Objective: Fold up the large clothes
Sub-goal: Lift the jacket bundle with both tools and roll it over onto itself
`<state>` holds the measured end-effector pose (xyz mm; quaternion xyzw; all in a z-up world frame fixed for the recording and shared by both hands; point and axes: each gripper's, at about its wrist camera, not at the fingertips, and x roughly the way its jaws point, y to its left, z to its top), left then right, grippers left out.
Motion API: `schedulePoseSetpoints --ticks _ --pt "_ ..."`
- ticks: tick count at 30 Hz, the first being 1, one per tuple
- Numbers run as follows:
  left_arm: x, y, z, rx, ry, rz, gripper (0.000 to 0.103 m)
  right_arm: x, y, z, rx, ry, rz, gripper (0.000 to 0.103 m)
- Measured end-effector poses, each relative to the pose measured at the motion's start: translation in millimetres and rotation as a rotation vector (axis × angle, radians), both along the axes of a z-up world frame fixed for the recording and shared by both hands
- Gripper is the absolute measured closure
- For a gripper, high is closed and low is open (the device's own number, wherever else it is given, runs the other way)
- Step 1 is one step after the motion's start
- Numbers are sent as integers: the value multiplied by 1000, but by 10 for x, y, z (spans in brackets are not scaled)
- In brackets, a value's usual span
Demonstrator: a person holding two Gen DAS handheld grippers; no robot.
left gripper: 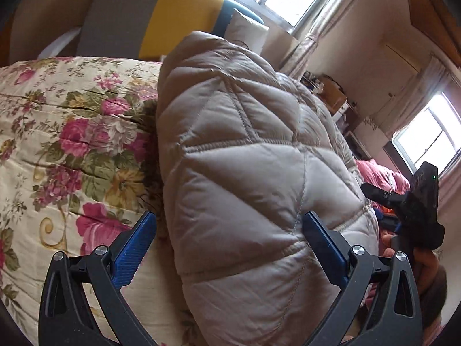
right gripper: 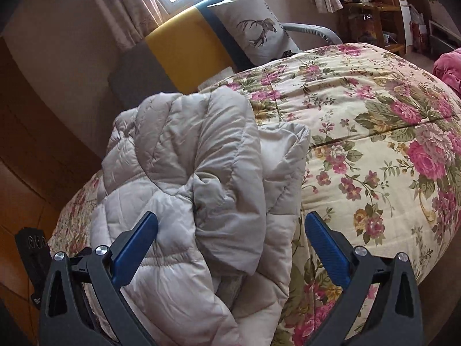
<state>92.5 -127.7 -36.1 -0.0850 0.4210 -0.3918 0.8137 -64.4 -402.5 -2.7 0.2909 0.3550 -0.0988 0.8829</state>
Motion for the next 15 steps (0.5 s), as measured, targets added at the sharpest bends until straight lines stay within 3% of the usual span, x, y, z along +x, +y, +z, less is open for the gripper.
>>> schedulePoseSetpoints --ticks 2,5,9,11,15 --pt "0 -37 -31 -3 19 -16 3 53 -25 -124 -2 22 -5 2" --pt "4 -86 -49 1 31 -43 3 57 -163 -373 124 28 2 2" --pt "-1 -101 33 29 -49 -52 3 79 -309 -661 297 15 37 2" --pt "68 -80 34 37 -57 -43 3 116 -318 -710 319 5 59 2" --pt "248 -102 -88 -9 90 -79 3 192 -297 -706 292 8 103 2"
